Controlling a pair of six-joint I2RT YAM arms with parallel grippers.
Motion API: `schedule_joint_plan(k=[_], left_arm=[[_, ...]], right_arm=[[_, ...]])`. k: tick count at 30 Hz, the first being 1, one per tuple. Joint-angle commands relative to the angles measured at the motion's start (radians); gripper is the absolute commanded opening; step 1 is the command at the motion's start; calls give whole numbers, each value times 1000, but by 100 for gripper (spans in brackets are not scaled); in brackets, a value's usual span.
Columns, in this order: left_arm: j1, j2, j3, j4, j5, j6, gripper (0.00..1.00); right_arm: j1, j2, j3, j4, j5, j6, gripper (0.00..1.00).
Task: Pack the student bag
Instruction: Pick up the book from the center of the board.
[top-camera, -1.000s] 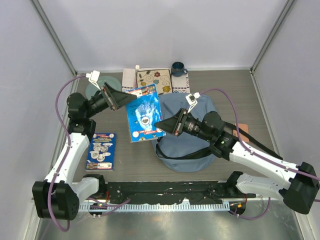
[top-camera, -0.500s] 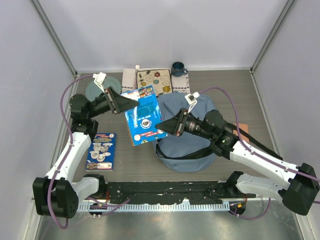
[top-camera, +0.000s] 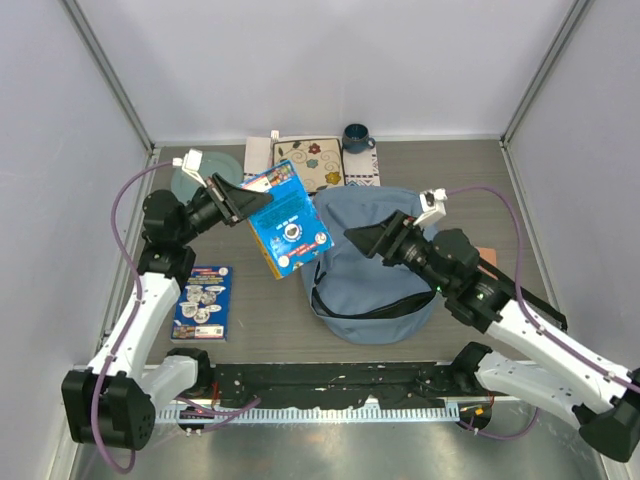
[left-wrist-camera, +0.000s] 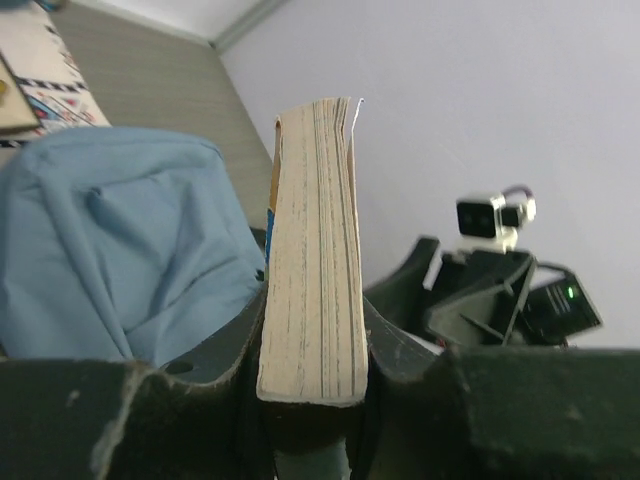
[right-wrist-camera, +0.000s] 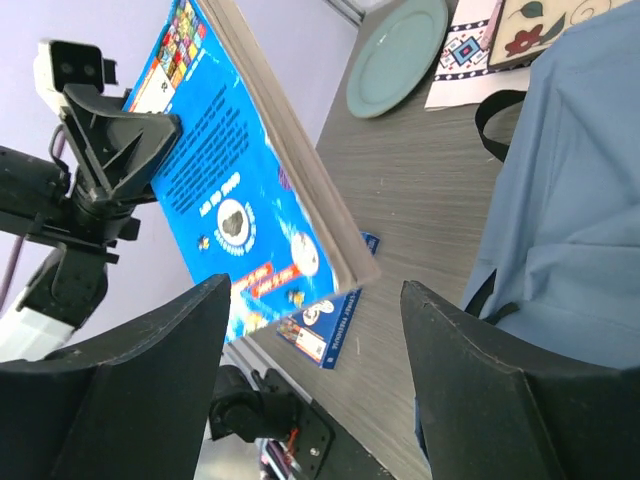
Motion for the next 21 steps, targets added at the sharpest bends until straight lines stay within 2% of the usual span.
schedule_joint_plan(k=[1,4,7,15,21], left_arm=[[-4,-63,7,27,-200,-16,0],[-12,-69,-8,85,-263,-65,0],[-29,-66,-25,139,-310,-108,0],[-115,-49,-92,271,-402,-194,0],[-142,-50,-114,291,-458,-211,0]], right_arm=[[5,-90,-104,8,46,106,74],[14,-76,-180,140,-58,201,74],[34,-36,-249,320,-86,282,75],[58,151,-257,712,-158,383,75],[60,212,-270,803,-147,419,75]])
